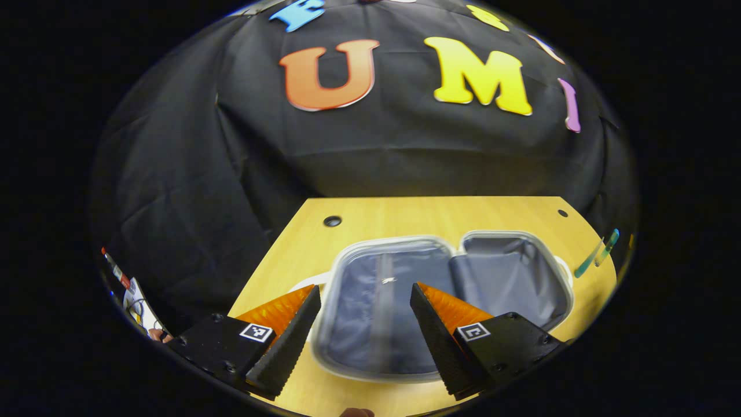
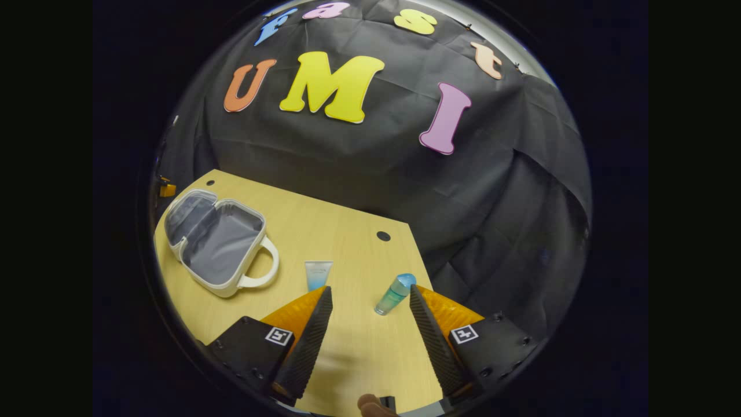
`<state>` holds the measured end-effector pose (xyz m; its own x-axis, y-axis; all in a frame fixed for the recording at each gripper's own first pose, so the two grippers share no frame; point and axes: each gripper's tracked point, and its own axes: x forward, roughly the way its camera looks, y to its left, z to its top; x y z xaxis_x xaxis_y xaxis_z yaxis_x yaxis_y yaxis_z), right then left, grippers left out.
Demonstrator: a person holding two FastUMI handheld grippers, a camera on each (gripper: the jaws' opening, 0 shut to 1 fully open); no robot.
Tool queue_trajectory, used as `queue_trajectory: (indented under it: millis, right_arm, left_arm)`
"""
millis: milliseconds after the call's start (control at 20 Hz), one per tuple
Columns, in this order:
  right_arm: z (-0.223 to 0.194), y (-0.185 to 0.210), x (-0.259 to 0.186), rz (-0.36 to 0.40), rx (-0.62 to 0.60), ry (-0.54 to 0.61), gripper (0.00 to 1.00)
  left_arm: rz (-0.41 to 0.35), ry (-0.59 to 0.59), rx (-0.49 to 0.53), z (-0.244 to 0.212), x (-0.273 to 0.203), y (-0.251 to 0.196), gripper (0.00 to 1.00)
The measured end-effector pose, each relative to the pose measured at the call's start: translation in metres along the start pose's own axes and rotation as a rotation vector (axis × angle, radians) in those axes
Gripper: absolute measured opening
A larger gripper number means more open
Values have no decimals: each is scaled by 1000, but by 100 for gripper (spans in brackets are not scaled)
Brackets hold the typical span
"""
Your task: First open the suitcase, pack the skin care products into it, and then close the suitcase.
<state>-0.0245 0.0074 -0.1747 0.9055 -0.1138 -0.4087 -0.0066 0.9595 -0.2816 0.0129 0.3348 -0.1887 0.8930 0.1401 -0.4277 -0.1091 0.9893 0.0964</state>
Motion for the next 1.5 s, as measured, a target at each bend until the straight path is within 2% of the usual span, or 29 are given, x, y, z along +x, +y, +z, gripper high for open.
queue_trajectory:
  millis: [350,700,850,950,1100,1200,1350,1450,1500]
  right_arm:
    - [-23,-75,13,0,19,-4,79]
    - [-49,-142,19,-20,25,17,80]
    - [-56,-157,22,-8,46,13,80]
    - [-65,-159,31,7,41,27,79]
    - [-75,-158,45,24,24,49,80]
    - [-74,-154,56,44,38,51,79]
    - [-84,-143,71,87,42,74,80]
    - [-86,-137,77,122,53,70,80]
    - [-84,-135,80,136,64,68,80]
  left_arm:
    - [-229,-74,75,42,-27,-209,99]
    - [-467,-45,106,22,-51,-380,99]
    - [-520,4,136,-9,-41,-430,99]
    - [-535,46,121,-29,-34,-456,99]
    - [-498,88,88,-53,-2,-483,99]
    - [-498,108,58,-66,18,-502,100]
    - [-423,101,77,-74,44,-505,97]
    - [-443,90,54,-73,53,-516,91]
    - [-442,91,56,-75,56,-519,85]
